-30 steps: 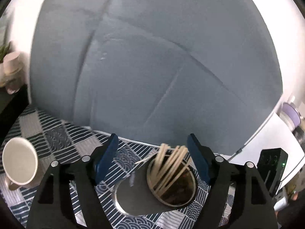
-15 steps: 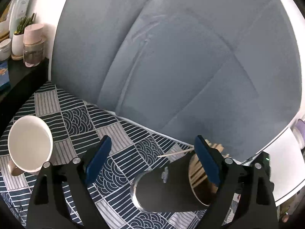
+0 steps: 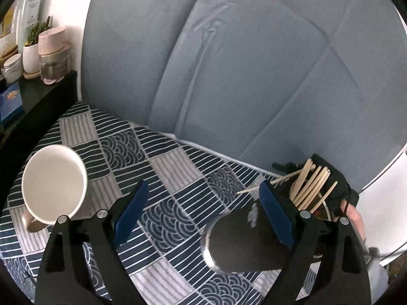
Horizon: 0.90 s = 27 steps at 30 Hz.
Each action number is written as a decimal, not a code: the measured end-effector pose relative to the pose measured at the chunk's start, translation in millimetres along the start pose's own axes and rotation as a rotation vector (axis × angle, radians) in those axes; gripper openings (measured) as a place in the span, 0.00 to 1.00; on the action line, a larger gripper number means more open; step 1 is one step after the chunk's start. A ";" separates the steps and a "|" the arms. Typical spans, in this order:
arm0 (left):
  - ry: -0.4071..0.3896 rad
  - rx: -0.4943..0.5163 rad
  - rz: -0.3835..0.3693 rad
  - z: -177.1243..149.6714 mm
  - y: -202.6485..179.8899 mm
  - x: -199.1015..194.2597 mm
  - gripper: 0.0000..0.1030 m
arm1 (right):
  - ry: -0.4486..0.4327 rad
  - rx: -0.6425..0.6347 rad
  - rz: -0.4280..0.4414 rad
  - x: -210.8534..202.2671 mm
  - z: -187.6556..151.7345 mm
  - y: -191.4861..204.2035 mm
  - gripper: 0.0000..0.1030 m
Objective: Organize utensils
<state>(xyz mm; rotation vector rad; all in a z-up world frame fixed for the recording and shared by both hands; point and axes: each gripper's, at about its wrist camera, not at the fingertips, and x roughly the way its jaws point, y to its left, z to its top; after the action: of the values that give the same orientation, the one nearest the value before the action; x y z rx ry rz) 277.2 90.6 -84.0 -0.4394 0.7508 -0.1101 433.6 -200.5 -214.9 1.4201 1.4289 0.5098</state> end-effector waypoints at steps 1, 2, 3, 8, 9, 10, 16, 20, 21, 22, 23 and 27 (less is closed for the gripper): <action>0.003 -0.003 0.005 -1.2 1.8 -0.7 0.84 | 0.008 0.017 0.006 4.4 1.8 -2.0 0.66; 0.007 -0.005 0.012 -2.2 3.2 -1.3 0.84 | 0.020 0.033 0.018 7.8 2.9 -4.1 0.57; 0.011 -0.006 0.016 -2.8 3.8 -1.4 0.84 | 0.033 0.042 0.031 10.5 3.7 -5.2 0.42; 0.031 -0.004 0.026 -6.6 6.2 -1.3 0.84 | 0.057 0.023 0.176 9.6 1.6 -2.9 0.14; 0.037 -0.009 0.027 -7.2 7.3 -1.3 0.84 | 0.045 0.012 0.183 4.6 -0.6 -1.9 0.14; 0.037 -0.015 0.027 -7.3 8.0 -1.3 0.84 | 0.029 -0.003 0.182 -2.4 -2.1 1.4 0.14; 0.027 -0.068 -0.003 -6.6 8.9 -6.8 0.84 | -0.046 -0.092 0.210 -41.5 -15.2 24.5 0.10; 0.019 -0.043 -0.009 -0.9 -0.6 -13.9 0.84 | -0.108 -0.207 0.218 -73.6 -30.2 51.7 0.05; 0.017 -0.034 -0.011 1.0 -4.0 -16.3 0.84 | -0.136 -0.252 0.197 -82.2 -37.8 62.0 0.05; 0.015 -0.026 -0.013 2.3 -6.9 -18.9 0.84 | -0.154 -0.287 0.180 -89.0 -42.7 70.6 0.05; 0.011 -0.021 -0.017 3.3 -9.3 -21.1 0.84 | -0.173 -0.327 0.158 -98.9 -47.6 80.5 0.05; -0.005 0.009 -0.035 8.3 -21.0 -32.4 0.84 | -0.255 -0.511 0.073 -130.5 -81.3 123.9 0.05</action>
<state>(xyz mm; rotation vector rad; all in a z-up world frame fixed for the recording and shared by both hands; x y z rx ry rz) 260.4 82.6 -49.1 -0.4444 0.7373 -0.1453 397.3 -264.6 -31.7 1.0797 0.9571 0.6601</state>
